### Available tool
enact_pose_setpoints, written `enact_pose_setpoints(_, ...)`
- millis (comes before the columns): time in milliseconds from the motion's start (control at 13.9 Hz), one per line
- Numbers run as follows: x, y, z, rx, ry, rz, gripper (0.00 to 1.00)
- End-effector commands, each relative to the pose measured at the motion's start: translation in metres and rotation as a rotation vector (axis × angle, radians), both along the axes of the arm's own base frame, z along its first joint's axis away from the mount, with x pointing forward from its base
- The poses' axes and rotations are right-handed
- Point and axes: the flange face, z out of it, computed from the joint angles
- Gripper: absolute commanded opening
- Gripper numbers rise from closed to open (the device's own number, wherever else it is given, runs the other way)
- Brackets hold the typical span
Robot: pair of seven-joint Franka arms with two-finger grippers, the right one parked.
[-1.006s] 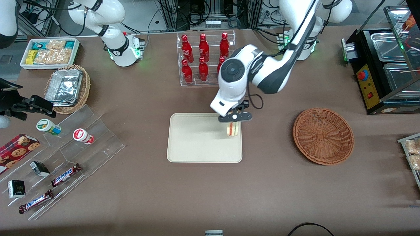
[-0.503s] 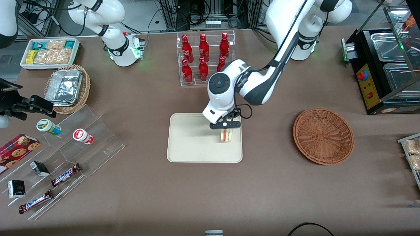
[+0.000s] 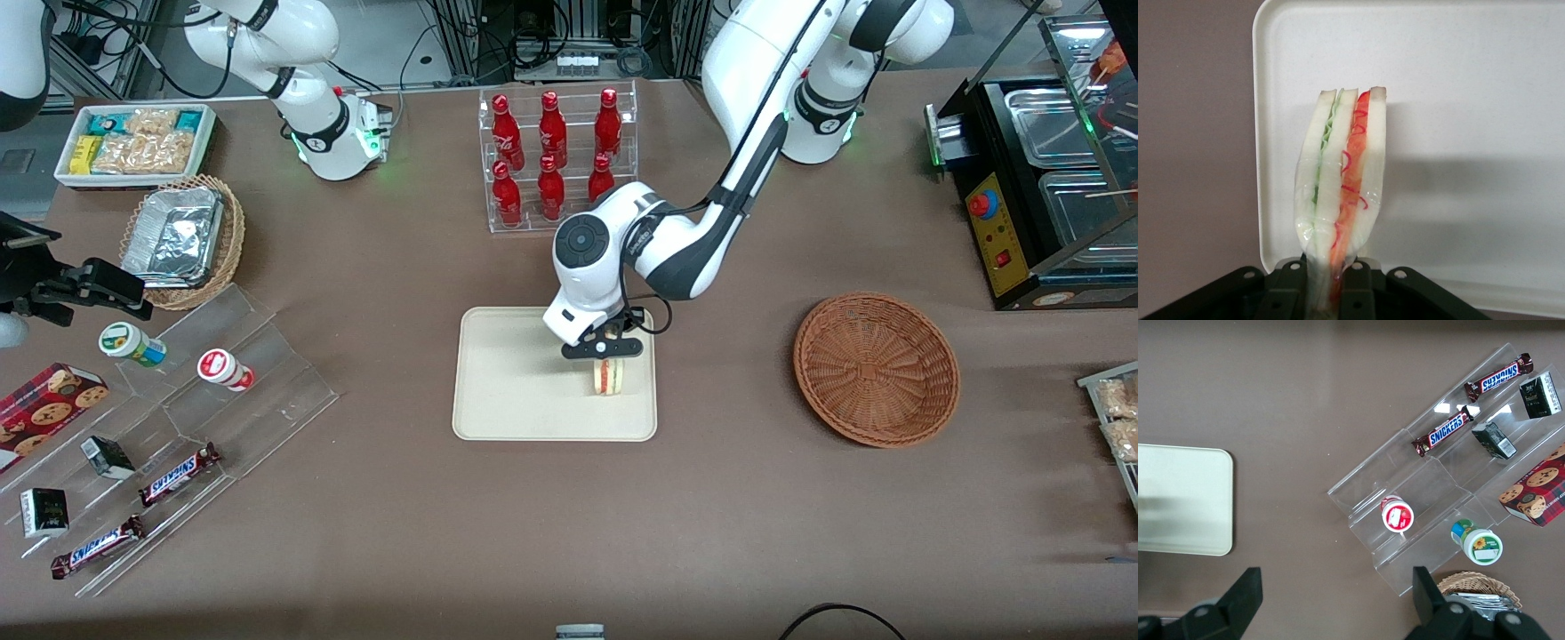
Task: Place sandwich from basket to tray
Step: 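Lower the sandwich onto the tray and open the left gripper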
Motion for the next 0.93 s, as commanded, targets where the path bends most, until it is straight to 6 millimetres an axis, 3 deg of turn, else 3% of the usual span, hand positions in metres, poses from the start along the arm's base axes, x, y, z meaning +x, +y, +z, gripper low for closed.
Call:
enact_pose_setpoints(0,0.003,-0.008,-0.006,0.014,-0.029,0.007,0.17)
enact_pose_setpoints(144,-0.003,-0.019,-0.016,-0.005,-0.045,-0.008,0.17)
enact_pose_setpoints(503,-0.007,-0.023,-0.025,-0.003,-0.048,0.01,0.18)
enact_pose_setpoints(575,-0.007,-0.023,-0.03,0.006,-0.049,0.007,0.3)
enact_pose_setpoints(646,-0.007,-0.022,-0.032,0.015,-0.056,0.007,0.66)
enact_pose_setpoints(718,-0.007,-0.022,-0.032,0.017,-0.061,0.018,0.94)
enact_pose_setpoints(862,-0.006,-0.021,-0.029,0.017,-0.063,0.019,0.99)
